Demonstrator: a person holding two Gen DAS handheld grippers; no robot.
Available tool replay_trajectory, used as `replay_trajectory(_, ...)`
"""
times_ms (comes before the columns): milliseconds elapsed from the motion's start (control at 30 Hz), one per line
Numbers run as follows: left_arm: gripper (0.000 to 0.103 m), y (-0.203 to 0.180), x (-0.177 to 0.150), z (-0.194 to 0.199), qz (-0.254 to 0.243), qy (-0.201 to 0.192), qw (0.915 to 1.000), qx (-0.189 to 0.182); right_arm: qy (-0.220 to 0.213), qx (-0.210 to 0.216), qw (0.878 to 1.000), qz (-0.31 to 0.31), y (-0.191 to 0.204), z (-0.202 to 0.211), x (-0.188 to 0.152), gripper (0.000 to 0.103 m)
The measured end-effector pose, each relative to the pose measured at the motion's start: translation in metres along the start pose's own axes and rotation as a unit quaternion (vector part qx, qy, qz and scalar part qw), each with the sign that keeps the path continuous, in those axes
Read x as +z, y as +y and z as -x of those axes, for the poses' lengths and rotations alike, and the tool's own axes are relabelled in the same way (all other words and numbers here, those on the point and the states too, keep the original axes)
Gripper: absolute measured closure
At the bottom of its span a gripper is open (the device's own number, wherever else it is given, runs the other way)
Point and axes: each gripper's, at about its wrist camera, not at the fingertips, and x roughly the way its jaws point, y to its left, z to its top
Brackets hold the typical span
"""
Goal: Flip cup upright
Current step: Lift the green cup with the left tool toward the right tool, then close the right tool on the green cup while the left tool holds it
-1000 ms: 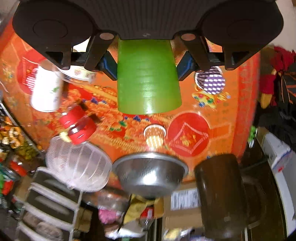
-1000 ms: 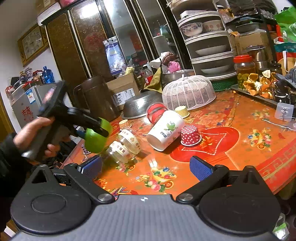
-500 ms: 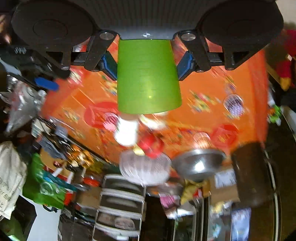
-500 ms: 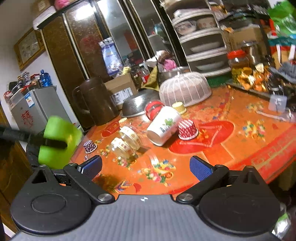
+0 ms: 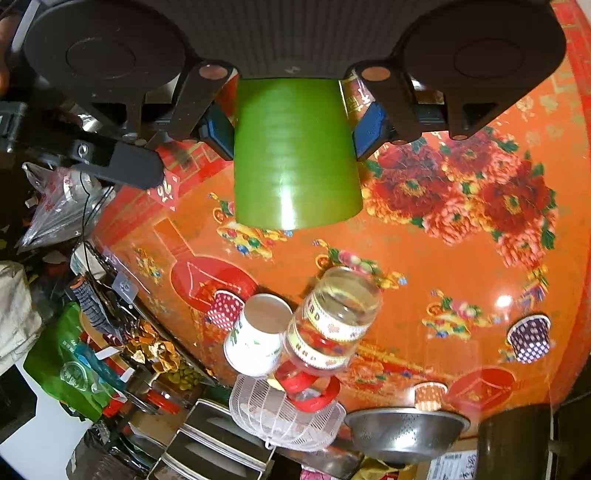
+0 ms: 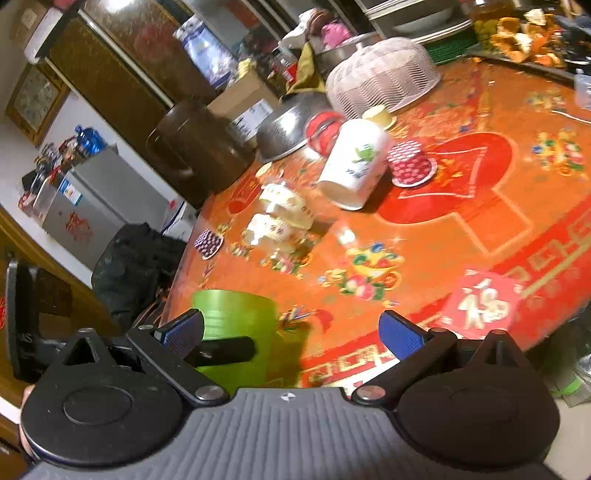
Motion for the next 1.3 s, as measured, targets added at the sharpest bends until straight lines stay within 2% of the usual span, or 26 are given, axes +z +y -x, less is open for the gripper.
replay_trajectory(200, 0.032, 0.001, -0.001, -0.001, -0.006, -0.002, 0.9999, -0.011, 0.011, -0.008, 1.0, 0.012, 0.012, -0.006, 0.004, 0.001)
replay_trajectory(400, 0.031, 0.003, -0.003, -0.001, -0.003, -0.009, 0.9998, -0.015, 0.039, -0.006, 0.999, 0.017, 0.019, -0.014, 0.009, 0.001)
replay_trajectory(533, 0.031, 0.004, -0.004, -0.001, 0.0, -0.014, 0.9997, -0.019, 0.069, -0.001, 0.997, 0.017, 0.031, -0.024, 0.016, 0.001)
replay_trajectory(767, 0.031, 0.014, -0.007, 0.0, 0.014, -0.019, 0.9989, -0.041, 0.133, -0.019, 0.99, 0.033, 0.051, -0.061, 0.027, 0.001)
replay_trajectory(900, 0.031, 0.024, -0.009, 0.0, 0.026, -0.021, 0.9975, -0.062, 0.146, -0.023, 0.989, 0.013, 0.046, -0.073, 0.026, 0.011)
replay_trajectory(1133, 0.031, 0.032, -0.009, -0.001, 0.033, -0.021, 0.9958, -0.083, 0.153, -0.027, 0.988, 0.008, 0.048, -0.083, 0.024, 0.017)
replay_trajectory(1233, 0.031, 0.033, -0.01, -0.001, 0.035, -0.022, 0.9952, -0.088, 0.156, -0.03, 0.987, 0.005, 0.047, -0.087, 0.024, 0.024)
replay_trajectory(1300, 0.031, 0.035, -0.01, -0.001, 0.037, -0.023, 0.995, -0.09, 0.158, -0.026, 0.987, 0.0, 0.045, -0.088, 0.025, 0.024)
